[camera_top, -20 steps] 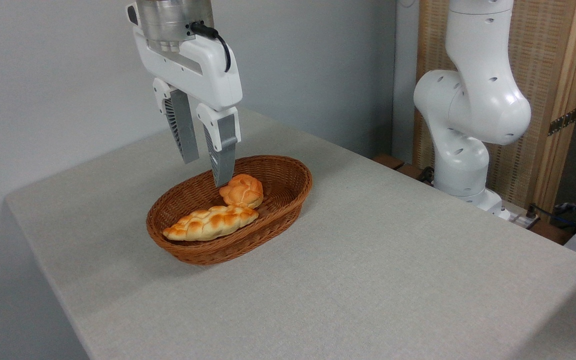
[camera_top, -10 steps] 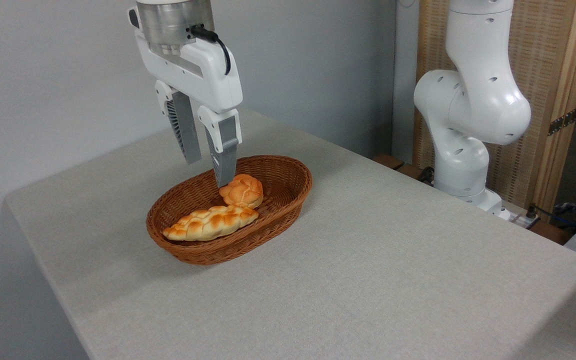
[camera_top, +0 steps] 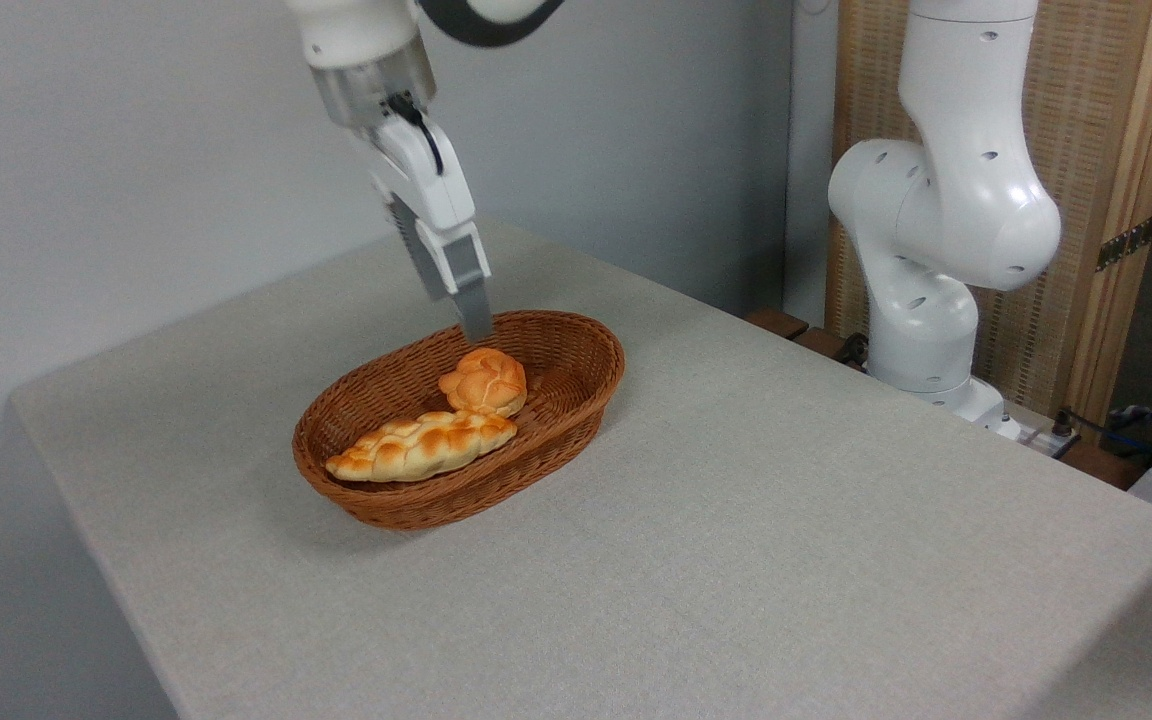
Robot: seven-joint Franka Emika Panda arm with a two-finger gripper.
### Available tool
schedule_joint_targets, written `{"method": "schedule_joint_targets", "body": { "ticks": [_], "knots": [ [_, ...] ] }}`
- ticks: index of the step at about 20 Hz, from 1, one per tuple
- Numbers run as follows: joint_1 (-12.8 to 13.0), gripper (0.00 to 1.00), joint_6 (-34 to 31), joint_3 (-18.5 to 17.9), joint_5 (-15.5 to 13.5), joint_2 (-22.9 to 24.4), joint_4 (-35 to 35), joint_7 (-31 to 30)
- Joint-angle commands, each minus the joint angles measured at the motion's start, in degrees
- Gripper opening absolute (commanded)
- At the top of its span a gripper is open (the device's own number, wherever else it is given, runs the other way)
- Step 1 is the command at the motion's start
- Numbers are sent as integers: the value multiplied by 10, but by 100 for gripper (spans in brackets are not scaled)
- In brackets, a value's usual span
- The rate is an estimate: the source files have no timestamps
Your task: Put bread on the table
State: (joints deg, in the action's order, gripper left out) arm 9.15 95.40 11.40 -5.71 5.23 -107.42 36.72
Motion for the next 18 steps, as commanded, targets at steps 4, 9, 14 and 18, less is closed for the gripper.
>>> {"method": "schedule_joint_targets", "body": {
  "ticks": [4, 9, 14, 18],
  "knots": [
    [19, 100, 107, 15, -8, 22, -117, -5],
    [20, 100, 153, 30, -7, 17, -144, -2],
    [20, 100, 160, 32, -8, 13, -153, -2],
    [20, 100, 189, 33, -8, 8, -167, -1]
  ]
}}
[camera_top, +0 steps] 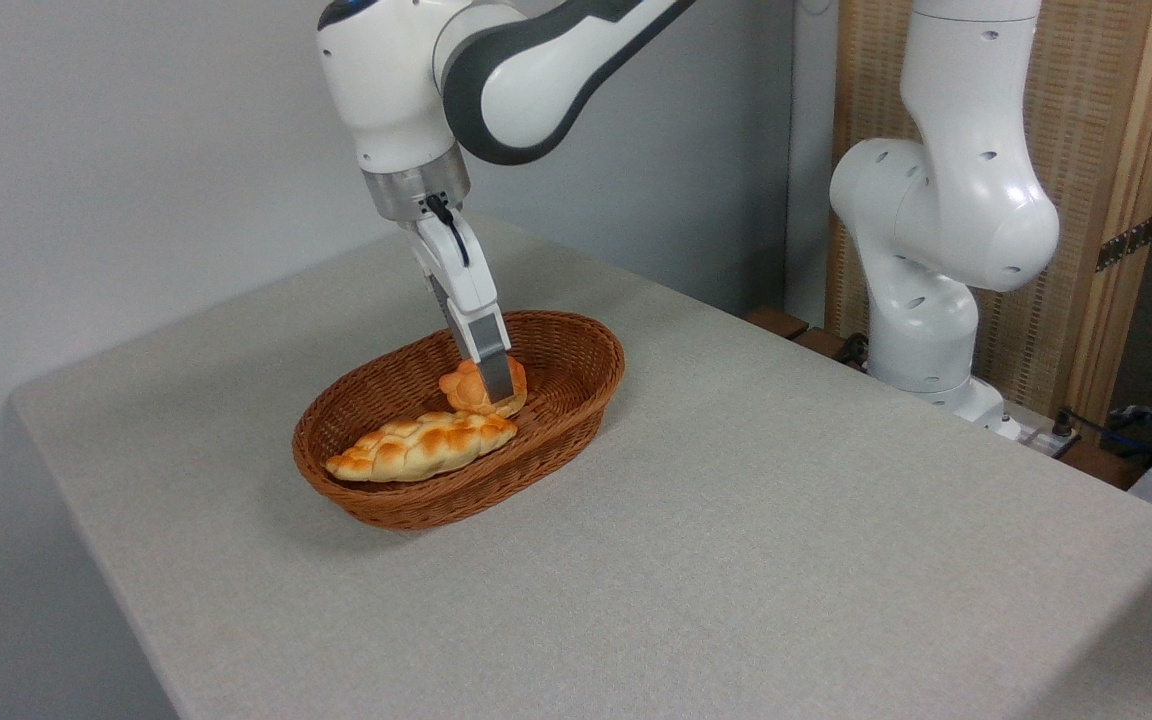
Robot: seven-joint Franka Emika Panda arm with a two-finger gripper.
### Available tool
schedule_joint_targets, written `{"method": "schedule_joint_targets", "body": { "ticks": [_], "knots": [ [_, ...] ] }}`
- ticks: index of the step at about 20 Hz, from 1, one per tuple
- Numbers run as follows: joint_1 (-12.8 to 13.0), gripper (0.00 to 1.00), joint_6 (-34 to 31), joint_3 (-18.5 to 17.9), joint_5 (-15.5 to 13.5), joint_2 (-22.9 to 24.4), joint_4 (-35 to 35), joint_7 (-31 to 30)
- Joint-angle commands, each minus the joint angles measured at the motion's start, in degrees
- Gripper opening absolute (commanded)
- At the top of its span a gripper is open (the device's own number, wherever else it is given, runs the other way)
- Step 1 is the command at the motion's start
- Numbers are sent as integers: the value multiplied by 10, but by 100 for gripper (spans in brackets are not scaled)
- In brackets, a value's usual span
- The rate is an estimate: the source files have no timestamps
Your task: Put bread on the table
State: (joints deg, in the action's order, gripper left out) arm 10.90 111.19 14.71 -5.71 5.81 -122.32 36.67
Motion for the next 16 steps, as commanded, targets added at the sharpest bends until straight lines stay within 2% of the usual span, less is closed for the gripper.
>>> {"method": "schedule_joint_targets", "body": {
  "ticks": [1, 7, 9, 11, 13, 16],
  "knots": [
    [3, 100, 39, 0, -8, 1, -20, 0],
    [9, 97, 43, 0, -7, -11, -27, 0],
    [9, 90, 43, 0, -7, -11, -27, 0],
    [9, 66, 44, 1, -9, -11, -27, 2],
    [9, 56, 43, 0, -8, -11, -27, 10],
    [9, 50, 41, 0, -8, -11, -27, 13]
  ]
}}
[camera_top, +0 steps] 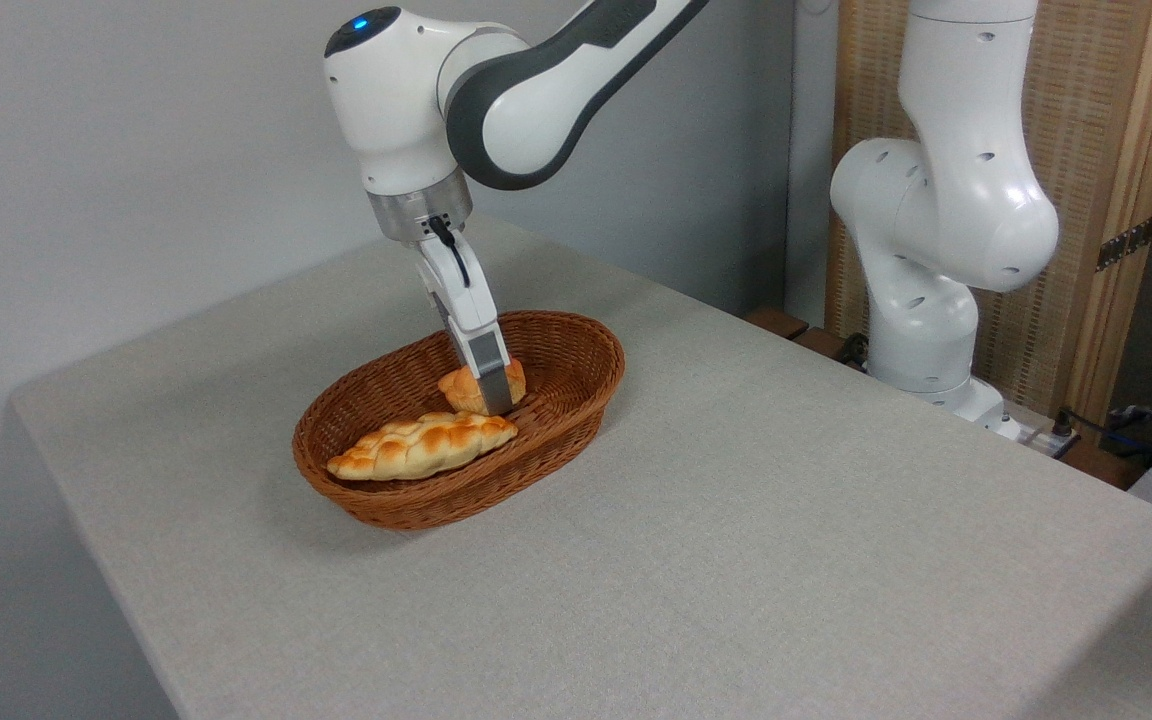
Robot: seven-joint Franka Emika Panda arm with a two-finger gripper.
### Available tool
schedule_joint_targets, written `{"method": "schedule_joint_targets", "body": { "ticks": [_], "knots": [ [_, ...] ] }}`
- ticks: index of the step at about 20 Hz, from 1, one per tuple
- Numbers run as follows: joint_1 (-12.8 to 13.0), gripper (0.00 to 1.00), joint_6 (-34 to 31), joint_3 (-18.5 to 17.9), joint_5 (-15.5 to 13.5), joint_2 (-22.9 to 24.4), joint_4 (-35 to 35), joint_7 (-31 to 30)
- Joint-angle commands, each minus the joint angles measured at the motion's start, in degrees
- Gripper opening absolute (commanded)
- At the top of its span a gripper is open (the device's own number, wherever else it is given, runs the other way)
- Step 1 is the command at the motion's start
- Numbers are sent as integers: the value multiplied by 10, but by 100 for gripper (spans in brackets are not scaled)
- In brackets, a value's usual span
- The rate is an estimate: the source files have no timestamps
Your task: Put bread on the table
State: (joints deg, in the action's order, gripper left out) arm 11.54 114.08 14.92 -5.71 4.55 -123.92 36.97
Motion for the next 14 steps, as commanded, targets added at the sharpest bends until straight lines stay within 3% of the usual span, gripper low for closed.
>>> {"method": "schedule_joint_targets", "body": {
  "ticks": [1, 5, 8, 14],
  "knots": [
    [2, 50, 12, -2, -8, 2, -11, 10],
    [2, 49, 9, -2, -8, 2, -11, 11],
    [2, 40, 8, -2, -8, 3, -10, 14],
    [2, 39, 6, -2, -8, 3, -10, 15]
  ]
}}
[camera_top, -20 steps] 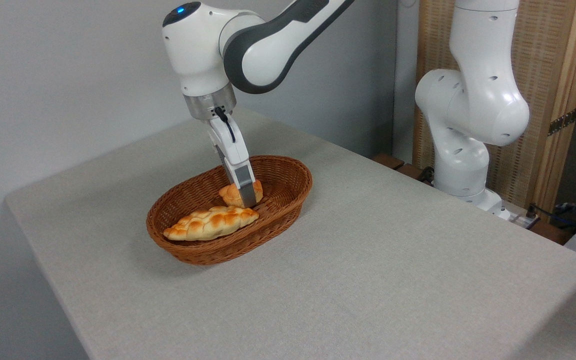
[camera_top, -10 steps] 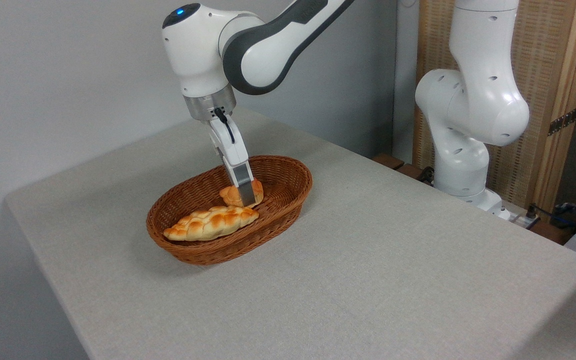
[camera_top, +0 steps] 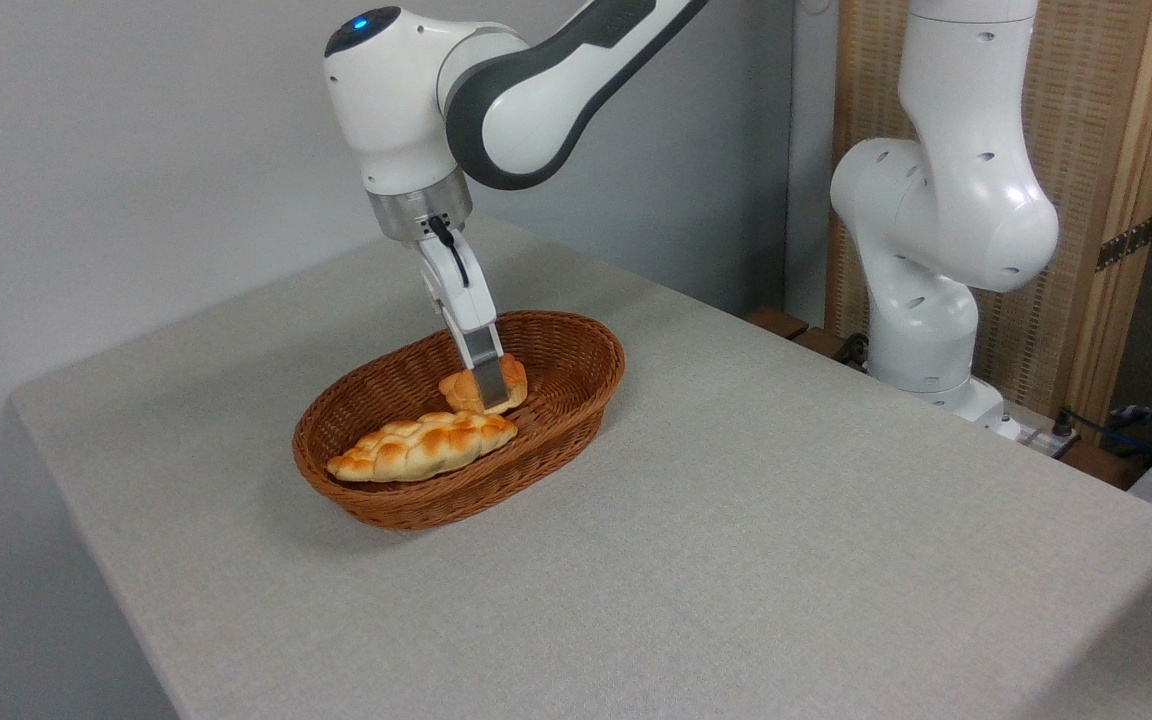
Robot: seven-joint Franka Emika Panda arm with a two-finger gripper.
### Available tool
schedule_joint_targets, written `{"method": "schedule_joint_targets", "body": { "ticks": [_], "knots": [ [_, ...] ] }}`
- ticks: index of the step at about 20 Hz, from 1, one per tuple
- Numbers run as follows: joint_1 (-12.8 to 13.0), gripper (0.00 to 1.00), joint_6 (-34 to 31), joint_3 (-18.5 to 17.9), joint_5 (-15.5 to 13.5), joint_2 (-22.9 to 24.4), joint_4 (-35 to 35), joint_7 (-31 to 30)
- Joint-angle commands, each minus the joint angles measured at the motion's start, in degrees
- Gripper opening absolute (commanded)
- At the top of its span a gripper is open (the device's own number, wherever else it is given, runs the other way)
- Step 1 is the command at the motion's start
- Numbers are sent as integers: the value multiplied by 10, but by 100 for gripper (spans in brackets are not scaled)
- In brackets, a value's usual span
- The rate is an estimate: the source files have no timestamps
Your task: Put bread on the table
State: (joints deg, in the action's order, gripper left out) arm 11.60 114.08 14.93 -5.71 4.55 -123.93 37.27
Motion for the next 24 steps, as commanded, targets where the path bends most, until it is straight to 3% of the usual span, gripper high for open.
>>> {"method": "schedule_joint_targets", "body": {
  "ticks": [1, 5, 7, 9, 12, 14, 18, 21, 24],
  "knots": [
    [1, 39, 6, -3, -9, 3, -9, 12],
    [0, 38, -14, -7, -7, 10, 3, 12],
    [-1, 38, -69, -16, -4, 8, 43, 20],
    [0, 38, -138, -47, -6, 4, 90, 53],
    [0, 39, -174, -88, -8, 4, 137, 71],
    [-2, 40, -173, -121, -4, 1, 155, 86],
    [-5, 43, -135, -222, 1, -15, 157, 160],
    [-6, 45, -73, -271, 1, -36, 157, 169],
    [-7, 49, -19, -288, 0, -67, 157, 173]
  ]
}}
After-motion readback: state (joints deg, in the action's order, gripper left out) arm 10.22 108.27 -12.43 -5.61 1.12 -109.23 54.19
